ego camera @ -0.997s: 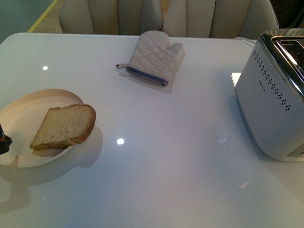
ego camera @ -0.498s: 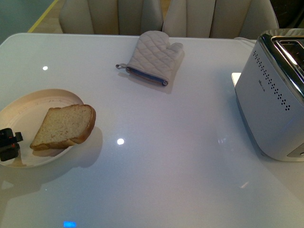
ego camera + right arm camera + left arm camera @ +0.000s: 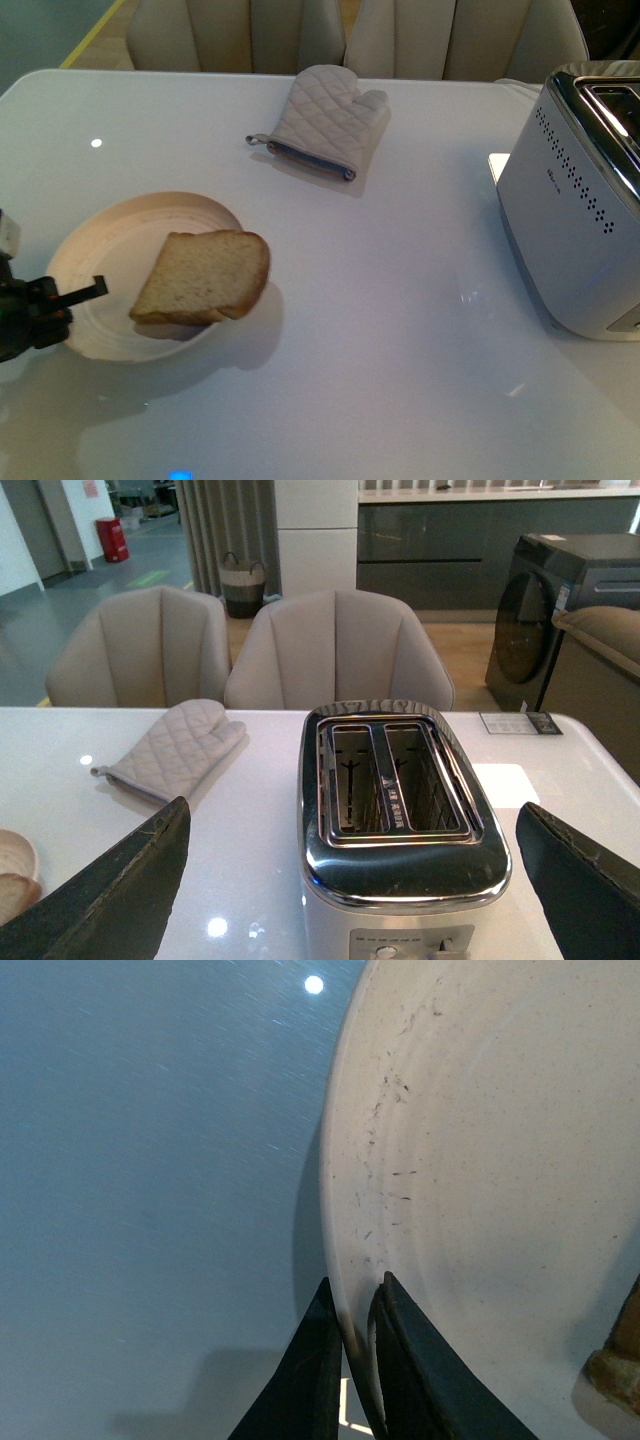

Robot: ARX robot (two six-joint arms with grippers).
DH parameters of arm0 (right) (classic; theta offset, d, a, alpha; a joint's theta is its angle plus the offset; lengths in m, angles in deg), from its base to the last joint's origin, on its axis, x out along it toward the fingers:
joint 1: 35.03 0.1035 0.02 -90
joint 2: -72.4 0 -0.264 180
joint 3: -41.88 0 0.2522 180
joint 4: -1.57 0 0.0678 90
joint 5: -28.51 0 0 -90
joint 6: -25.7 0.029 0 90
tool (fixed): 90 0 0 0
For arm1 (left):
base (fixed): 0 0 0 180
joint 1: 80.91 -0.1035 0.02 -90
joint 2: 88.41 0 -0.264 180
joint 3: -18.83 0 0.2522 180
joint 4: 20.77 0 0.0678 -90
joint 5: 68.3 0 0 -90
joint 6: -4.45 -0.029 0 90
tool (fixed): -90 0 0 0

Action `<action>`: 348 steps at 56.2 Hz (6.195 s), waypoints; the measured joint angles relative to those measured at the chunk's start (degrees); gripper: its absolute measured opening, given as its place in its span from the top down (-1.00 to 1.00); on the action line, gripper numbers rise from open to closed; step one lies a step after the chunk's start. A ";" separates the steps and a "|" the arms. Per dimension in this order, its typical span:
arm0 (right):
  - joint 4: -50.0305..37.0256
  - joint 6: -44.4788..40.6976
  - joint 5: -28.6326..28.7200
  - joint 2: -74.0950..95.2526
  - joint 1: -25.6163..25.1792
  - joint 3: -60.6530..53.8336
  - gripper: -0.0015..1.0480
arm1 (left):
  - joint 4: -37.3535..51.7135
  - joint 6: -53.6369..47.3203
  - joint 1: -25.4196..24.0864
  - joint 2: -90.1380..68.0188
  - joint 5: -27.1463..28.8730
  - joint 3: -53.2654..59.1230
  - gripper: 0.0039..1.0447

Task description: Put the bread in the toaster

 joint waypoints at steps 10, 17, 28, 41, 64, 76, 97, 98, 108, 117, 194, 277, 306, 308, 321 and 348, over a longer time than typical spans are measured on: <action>0.00 0.00 0.00 0.00 0.00 0.00 -0.83 | -2.91 7.21 8.57 0.70 1.51 -0.07 0.91; 0.00 0.00 0.00 0.00 0.00 0.00 -0.83 | -5.01 12.28 13.55 0.74 2.78 -1.05 0.91; 0.00 0.00 0.00 0.00 0.00 0.00 -0.83 | -8.02 18.08 19.43 0.66 3.89 -3.41 0.91; 0.00 0.00 0.00 0.00 0.00 0.00 -0.83 | -11.04 22.77 23.89 0.22 4.63 -6.27 0.91; 0.00 0.00 0.00 0.00 0.00 0.00 -0.83 | -4.48 25.99 21.31 5.51 3.04 -1.01 -0.21; 0.00 0.00 0.00 0.00 0.00 0.00 -0.83 | 0.15 26.64 14.88 18.40 1.40 4.59 -0.85; 0.00 0.00 0.00 0.00 0.00 0.00 -0.83 | -0.90 25.68 2.75 47.63 -4.31 14.53 -0.86; 0.00 0.00 0.00 0.00 0.00 0.00 -0.83 | -1.36 25.38 2.08 49.68 -4.70 14.86 -0.86; 0.00 0.00 -0.02 0.00 0.00 0.00 -0.83 | 3.93 15.65 -1.70 63.54 -3.37 19.87 -0.70; 0.00 0.00 0.00 -0.02 0.00 0.00 -0.83 | 17.62 -9.79 -2.14 68.17 -1.29 27.21 -0.12; 0.00 0.00 0.00 -0.02 0.00 0.00 -0.83 | -19.87 -18.10 -2.16 117.07 -1.18 37.38 0.95; 16.66 8.72 -8.52 12.15 4.09 5.57 -0.83 | -34.73 -18.27 -2.16 131.64 -1.18 37.35 -0.86; -1.73 28.83 -4.96 53.02 20.20 16.63 -0.83 | -34.73 -18.27 -2.16 131.67 -1.18 37.35 -0.86; -2.54 30.62 -4.55 55.65 20.96 16.96 -0.83 | -34.73 -18.27 -2.16 131.67 -1.18 37.35 -0.86; -11.89 39.21 1.46 76.48 21.24 20.98 -0.83 | -34.73 -18.27 -2.16 131.67 -1.18 37.35 -0.86; -25.77 42.80 6.91 113.92 18.25 32.65 -0.83 | -34.73 -18.27 -2.16 131.67 -1.18 37.35 -0.86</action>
